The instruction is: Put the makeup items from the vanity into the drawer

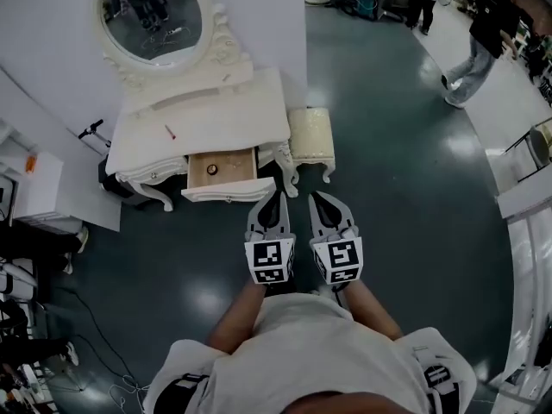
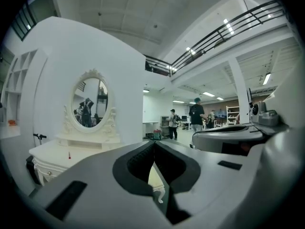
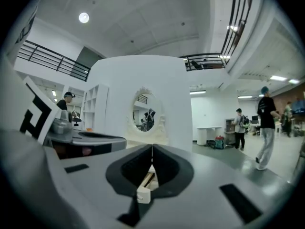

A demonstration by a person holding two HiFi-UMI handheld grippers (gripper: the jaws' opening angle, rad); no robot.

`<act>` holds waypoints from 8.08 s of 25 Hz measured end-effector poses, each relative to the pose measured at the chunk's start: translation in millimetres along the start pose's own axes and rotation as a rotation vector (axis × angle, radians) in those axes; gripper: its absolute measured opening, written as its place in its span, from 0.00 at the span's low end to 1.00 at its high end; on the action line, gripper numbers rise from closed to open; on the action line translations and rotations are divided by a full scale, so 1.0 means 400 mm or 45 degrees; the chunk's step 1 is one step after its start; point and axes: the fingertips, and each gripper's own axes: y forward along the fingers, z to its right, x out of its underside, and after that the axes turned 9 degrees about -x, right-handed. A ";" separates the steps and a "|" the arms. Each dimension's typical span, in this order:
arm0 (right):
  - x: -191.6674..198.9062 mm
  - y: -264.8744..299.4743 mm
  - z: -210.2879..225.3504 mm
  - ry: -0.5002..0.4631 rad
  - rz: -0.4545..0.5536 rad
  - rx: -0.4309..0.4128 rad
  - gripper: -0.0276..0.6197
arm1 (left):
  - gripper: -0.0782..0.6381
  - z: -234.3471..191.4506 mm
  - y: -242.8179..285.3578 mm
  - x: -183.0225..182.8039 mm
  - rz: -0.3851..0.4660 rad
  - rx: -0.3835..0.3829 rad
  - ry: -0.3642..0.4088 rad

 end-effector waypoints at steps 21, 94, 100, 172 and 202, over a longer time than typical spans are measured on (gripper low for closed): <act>0.057 0.612 -0.066 -0.002 -0.163 -0.294 0.07 | 0.12 -0.485 0.314 0.104 -0.174 -0.260 -0.039; 0.300 1.805 0.241 -1.531 -0.797 -1.326 0.19 | 0.12 -0.789 0.978 0.290 -0.580 -0.784 -0.411; 0.357 1.826 0.245 -1.587 -0.954 -1.465 0.19 | 0.12 -0.807 0.955 0.305 -0.589 -0.806 -0.428; 0.427 1.263 -0.346 -0.338 -0.931 -1.487 0.14 | 0.12 -0.911 0.532 0.501 -0.636 -1.291 -0.641; 0.852 1.195 -0.520 -0.610 -1.242 -1.500 0.14 | 0.12 -0.947 0.308 0.761 -0.690 -1.342 -0.844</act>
